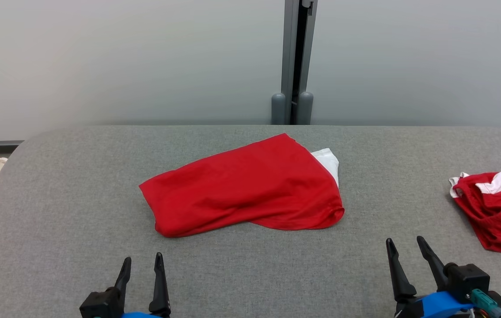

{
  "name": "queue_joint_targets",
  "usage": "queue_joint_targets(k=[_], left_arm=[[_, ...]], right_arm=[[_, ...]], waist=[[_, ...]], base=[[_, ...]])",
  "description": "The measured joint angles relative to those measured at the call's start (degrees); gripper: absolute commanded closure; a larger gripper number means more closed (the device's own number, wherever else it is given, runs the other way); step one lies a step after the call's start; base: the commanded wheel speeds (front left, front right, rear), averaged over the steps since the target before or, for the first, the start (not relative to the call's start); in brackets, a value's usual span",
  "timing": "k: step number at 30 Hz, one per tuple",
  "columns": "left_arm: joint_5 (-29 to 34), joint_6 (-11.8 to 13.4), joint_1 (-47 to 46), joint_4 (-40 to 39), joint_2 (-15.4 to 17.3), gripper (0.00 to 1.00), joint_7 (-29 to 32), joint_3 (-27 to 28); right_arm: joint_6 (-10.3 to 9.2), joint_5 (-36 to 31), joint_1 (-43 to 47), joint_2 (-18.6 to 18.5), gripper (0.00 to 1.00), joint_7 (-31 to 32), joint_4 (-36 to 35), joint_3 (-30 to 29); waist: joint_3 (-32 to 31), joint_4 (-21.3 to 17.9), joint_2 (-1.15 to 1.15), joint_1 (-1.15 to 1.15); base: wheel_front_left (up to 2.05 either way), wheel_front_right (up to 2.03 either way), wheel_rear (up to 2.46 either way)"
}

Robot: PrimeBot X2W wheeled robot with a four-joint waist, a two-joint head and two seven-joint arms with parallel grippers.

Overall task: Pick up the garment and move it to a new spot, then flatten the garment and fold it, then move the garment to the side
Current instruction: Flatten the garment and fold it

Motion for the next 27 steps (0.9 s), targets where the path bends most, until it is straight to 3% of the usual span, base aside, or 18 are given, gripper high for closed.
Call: queue_joint_targets(k=[12, 18, 27], left_arm=[[0.33, -0.07, 0.0, -0.02, -0.07, 0.0, 0.0, 0.29], [0.63, -0.09, -0.5, -0.26, -0.05, 0.0, 0.0, 0.3], [1.01, -0.34, -4.14, -0.85, -0.43, 0.0, 0.0, -0.99]], right_arm=[[0.0, -0.82, -0.48, 0.0, 0.0, 0.0, 1.44, -0.4], [0.0, -2.99, -5.69, -0.01, 0.0, 0.69, 2.56, -1.63], [0.0, -9.7, -19.96, 0.0, 0.0, 10.28, 9.31, -4.99]], waist=[[0.68, 0.66, 0.0, 0.0], [2.59, 1.35, 0.0, 0.01], [8.48, 4.78, 0.0, 0.01]], base=[[0.0, 0.0, 0.0], [0.0, 0.0, 0.0], [0.0, 0.0, 0.0]])
